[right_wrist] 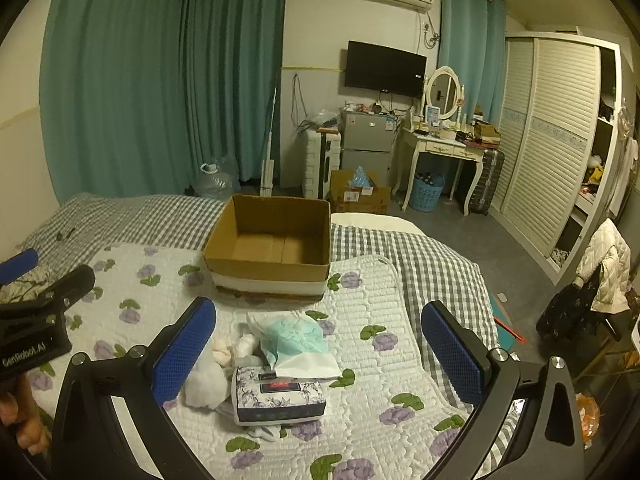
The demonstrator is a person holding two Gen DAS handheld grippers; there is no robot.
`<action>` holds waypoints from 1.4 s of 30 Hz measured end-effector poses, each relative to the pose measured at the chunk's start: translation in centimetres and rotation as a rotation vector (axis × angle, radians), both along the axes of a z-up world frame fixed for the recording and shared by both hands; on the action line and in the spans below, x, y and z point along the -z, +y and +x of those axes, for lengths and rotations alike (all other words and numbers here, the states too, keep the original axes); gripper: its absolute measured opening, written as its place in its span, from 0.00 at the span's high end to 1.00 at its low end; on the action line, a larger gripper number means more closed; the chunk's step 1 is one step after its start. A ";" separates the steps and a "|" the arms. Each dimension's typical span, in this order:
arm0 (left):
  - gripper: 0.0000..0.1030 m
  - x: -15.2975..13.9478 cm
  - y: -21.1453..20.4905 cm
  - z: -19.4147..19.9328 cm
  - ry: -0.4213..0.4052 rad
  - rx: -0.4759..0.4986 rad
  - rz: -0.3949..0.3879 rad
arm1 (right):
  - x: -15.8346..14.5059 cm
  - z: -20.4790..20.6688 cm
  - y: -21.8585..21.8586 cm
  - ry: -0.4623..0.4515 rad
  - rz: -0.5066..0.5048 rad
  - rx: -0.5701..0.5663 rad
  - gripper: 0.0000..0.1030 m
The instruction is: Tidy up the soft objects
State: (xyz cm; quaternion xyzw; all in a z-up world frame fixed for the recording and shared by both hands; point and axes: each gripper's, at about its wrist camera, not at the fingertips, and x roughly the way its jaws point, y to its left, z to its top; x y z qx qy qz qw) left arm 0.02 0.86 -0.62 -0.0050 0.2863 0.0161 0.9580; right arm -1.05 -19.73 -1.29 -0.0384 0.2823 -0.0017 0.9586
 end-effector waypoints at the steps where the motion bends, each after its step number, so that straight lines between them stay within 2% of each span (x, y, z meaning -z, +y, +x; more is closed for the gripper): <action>1: 0.00 0.0 0.0 0.1 -0.005 0.000 0.003 | 0.0 0.0 0.0 -0.002 -0.006 0.003 0.00; 19: 0.00 -0.3 0.0 -0.4 -0.038 0.017 -0.025 | -0.2 0.2 -0.8 -0.019 0.007 0.011 0.00; 32: 0.00 -0.3 -0.1 -0.6 -0.045 0.025 -0.026 | -0.3 0.3 -0.6 -0.019 0.012 0.003 0.00; 42: 0.00 -0.3 -0.7 0.7 -0.043 0.039 -0.009 | -0.2 1.5 -0.8 -0.017 0.001 -0.008 0.00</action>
